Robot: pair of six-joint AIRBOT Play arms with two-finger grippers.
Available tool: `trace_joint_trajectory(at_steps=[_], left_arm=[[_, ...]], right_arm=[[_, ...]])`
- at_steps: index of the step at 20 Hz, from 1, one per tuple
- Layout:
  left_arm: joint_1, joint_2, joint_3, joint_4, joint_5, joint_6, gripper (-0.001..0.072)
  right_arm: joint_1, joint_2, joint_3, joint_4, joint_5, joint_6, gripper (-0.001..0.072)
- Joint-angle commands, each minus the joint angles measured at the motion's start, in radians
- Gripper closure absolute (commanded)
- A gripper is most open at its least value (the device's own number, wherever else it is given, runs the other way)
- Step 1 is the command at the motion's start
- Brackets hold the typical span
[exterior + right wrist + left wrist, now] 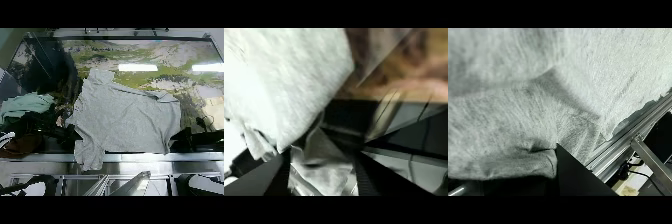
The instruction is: Fold the shirts.
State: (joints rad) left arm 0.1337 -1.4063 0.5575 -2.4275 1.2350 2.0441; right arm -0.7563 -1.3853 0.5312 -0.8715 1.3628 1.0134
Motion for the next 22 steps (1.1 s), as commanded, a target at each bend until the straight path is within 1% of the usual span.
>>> trace_joint_trajectory(at_steps=[1,2,3,4,10,12,13,14,17,20,21,22], left_arm=[[0.0,0.001,0.001,0.0,0.003,0.001,0.0695],[0.0,0.001,0.001,0.0,-0.003,0.001,0.0694],[0.0,0.001,0.001,0.0,-0.008,0.001,0.0694],[0.0,0.001,0.001,0.0,-0.009,0.001,0.0694],[0.0,0.001,0.001,0.001,-0.012,0.002,0.0694],[0.0,0.001,0.002,0.001,-0.015,0.002,0.0694],[0.0,0.001,0.002,0.001,-0.015,0.003,0.0694],[0.0,0.001,0.002,0.0,-0.014,0.013,0.0694],[0.0,0.001,0.002,0.0,-0.015,0.017,0.0694],[0.0,0.001,0.002,0.0,-0.008,0.017,0.0694],[0.0,0.001,0.002,0.0,-0.008,0.017,0.0694],[0.0,0.001,0.002,0.0,-0.009,0.017,0.0694]], right_arm=[[-0.084,0.06,0.065,0.01,0.009,0.003,0.0179],[-0.099,0.09,0.065,0.009,0.006,-0.004,0.0174],[-0.105,0.118,0.063,0.005,0.003,-0.019,0.0081],[-0.105,0.138,0.058,-0.011,-0.004,-0.02,0.0022],[-0.095,0.151,-0.068,-0.022,-0.118,-0.049,0.0029],[-0.055,0.151,-0.078,-0.026,-0.12,-0.048,0.0039],[-0.037,0.15,-0.079,-0.026,-0.113,-0.049,0.0161],[-0.014,0.145,-0.085,-0.026,-0.108,-0.048,0.0245],[0.049,0.089,-0.098,-0.016,-0.109,-0.043,0.0244],[0.098,0.027,-0.097,0.027,-0.102,-0.056,0.0246],[0.101,0.015,-0.097,0.057,-0.092,-0.085,0.0321],[0.101,0.012,-0.097,0.089,-0.079,-0.105,0.0493]])
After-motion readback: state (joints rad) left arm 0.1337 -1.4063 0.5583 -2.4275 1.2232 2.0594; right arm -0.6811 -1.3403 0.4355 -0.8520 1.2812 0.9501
